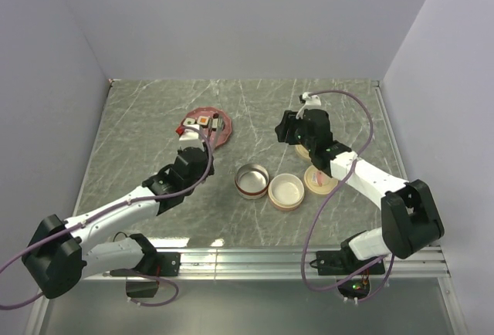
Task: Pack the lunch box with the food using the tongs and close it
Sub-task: Pick up the food using the clamp, then place the food into the lunch box
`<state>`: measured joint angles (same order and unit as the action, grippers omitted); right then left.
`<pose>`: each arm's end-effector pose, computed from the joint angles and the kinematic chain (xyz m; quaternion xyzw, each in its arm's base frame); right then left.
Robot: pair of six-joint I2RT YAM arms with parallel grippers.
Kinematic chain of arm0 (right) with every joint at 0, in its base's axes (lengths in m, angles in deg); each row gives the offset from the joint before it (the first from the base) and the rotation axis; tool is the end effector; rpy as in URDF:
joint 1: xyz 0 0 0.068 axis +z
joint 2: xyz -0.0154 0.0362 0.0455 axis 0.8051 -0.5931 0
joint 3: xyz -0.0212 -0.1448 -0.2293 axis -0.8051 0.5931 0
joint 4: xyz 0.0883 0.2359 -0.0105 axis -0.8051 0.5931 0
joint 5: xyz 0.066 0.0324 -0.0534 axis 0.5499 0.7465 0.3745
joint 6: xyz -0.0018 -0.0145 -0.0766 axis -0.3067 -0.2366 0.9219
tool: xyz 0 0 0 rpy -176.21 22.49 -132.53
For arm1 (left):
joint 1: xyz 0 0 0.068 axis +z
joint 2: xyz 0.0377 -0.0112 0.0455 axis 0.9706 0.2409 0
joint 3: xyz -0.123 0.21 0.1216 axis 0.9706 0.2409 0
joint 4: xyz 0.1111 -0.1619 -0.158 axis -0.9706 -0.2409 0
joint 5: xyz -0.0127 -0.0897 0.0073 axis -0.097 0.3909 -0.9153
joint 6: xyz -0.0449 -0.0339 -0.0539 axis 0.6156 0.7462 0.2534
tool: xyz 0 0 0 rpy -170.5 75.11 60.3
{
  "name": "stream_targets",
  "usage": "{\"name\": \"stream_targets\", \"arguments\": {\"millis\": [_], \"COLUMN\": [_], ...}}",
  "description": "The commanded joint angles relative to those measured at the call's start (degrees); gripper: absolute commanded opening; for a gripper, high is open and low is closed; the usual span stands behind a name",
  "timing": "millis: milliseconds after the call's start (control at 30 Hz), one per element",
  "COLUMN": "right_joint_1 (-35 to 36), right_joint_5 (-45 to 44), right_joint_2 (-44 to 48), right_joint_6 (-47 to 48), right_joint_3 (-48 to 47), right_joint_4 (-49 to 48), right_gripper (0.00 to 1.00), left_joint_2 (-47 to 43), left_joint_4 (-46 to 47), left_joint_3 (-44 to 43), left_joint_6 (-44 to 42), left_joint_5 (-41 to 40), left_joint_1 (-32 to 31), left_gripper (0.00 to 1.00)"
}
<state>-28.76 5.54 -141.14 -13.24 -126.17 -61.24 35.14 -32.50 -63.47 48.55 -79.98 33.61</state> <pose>0.3076 0.1417 0.2483 -0.0398 0.8268 0.2055 0.5221 0.2083 -0.1468 0.2337 -0.0542 0.8378 -0.1322 0.5270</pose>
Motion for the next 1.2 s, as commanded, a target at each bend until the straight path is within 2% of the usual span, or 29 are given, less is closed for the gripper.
{"name": "stream_targets", "arguments": {"millis": [0, 100, 367, 767, 967, 1167], "right_joint_1": [-0.8, -2.1, -7.7, -10.1, -10.7, -11.2], "right_joint_5": [-3.1, -4.0, -2.6, -1.5, -1.2, -0.5], "right_joint_2": [0.0, 0.9, 4.6, 4.9, 3.9, 2.8], "right_joint_6": [0.9, 0.9, -0.4, -1.2, -1.4, -1.6], "right_joint_3": [-3.4, -3.1, -0.6, 0.0, -0.5, -0.6], "right_joint_4": [-0.9, -0.4, -0.9, -0.9, -0.9, -1.2], "right_gripper": [0.59, 0.59, 0.59, 0.59, 0.59, 0.59], "left_joint_2": [-1.4, -2.6, -7.6, -11.6, -13.6, -15.0], "left_joint_4": [1.8, 1.4, -7.3, -11.8, -16.3, -17.7], "left_joint_3": [-0.3, -0.7, -2.7, -1.4, -0.8, 0.7], "left_joint_6": [-0.1, 0.3, 3.7, 8.1, 11.7, 13.4], "left_joint_5": [-0.9, -2.1, -3.8, -7.9, -10.4, -10.4], "left_joint_1": [-2.9, -5.9, -14.0, -26.9, -31.2, -32.4], "left_gripper": [0.20, 0.20, 0.20, 0.19, 0.20, 0.20]}}
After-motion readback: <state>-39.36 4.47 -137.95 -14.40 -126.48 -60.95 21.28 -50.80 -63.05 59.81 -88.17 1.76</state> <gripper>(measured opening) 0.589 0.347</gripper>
